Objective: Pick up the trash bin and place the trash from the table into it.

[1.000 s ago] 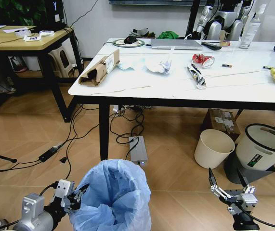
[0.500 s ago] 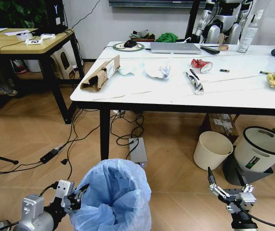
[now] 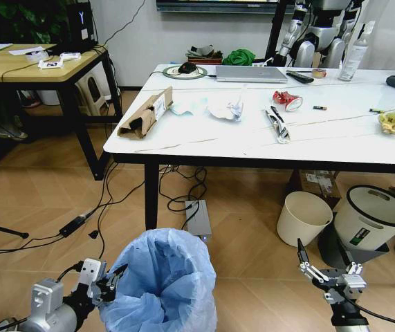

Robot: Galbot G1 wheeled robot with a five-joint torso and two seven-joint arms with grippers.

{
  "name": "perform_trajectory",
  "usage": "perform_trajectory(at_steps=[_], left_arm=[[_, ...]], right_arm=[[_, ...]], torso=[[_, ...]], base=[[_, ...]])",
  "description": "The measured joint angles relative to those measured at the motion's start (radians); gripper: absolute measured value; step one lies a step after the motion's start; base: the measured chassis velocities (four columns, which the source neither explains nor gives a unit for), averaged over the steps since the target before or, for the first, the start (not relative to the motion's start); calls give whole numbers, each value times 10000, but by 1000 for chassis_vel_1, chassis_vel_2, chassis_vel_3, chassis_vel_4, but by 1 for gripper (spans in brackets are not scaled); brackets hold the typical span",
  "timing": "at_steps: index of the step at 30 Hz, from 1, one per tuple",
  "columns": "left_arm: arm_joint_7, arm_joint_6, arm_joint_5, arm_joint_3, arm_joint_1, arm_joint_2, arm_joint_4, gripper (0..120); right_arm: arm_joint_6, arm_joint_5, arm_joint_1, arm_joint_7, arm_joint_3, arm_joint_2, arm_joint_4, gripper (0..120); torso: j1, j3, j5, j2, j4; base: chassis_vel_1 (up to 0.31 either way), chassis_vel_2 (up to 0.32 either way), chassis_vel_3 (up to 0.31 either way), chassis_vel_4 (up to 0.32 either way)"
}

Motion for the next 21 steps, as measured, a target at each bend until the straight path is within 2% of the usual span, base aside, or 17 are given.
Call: perform_trajectory(at_steps=[21], left_arm=[[30,-49,122,24,-162,-34,76,0]], right_arm=[[42,-28,-22,-1,-28,60,-50,100]], torso=[[289,590,0,877,-1]], base=[[0,0,0,0]])
